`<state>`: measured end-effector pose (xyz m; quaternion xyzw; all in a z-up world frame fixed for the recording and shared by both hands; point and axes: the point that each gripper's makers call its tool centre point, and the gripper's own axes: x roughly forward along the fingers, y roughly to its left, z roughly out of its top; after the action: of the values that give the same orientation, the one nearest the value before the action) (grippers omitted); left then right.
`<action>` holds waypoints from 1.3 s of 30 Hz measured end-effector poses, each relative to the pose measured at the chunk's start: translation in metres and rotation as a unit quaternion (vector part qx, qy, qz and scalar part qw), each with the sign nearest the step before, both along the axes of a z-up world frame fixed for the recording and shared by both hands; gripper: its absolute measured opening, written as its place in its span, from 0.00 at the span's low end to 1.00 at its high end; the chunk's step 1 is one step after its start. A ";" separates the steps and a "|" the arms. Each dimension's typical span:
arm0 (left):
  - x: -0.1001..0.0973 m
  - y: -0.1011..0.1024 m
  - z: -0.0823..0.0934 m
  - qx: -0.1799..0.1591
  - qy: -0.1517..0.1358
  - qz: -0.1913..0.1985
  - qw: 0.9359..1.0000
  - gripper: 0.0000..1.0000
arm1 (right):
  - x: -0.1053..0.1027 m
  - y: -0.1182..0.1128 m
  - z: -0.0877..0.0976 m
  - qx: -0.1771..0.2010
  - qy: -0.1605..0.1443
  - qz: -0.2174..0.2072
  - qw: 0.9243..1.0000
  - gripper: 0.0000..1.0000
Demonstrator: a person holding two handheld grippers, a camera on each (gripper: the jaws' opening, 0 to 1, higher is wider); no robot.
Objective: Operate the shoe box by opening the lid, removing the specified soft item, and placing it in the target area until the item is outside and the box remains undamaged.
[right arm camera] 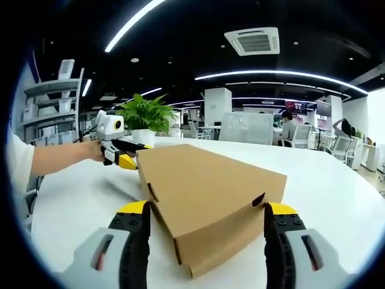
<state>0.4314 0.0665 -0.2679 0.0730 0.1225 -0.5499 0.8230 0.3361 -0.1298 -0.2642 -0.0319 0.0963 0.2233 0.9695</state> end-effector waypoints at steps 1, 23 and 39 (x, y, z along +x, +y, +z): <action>0.000 0.000 0.000 -0.001 0.000 0.001 1.000 0.65 | 0.000 0.000 0.000 0.000 -0.001 0.001 1.000 0.79; -0.013 0.004 0.001 -0.019 -0.004 0.031 0.999 0.65 | -0.002 -0.002 0.001 0.004 -0.009 0.031 0.999 0.79; -0.012 0.006 0.001 -0.021 -0.004 0.041 0.999 0.67 | 0.000 -0.004 0.000 -0.002 -0.018 0.038 0.999 0.82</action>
<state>0.4194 0.0722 -0.2671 0.0527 0.1101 -0.5182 0.8465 0.3362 -0.1339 -0.2646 -0.0417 0.0781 0.2593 0.9617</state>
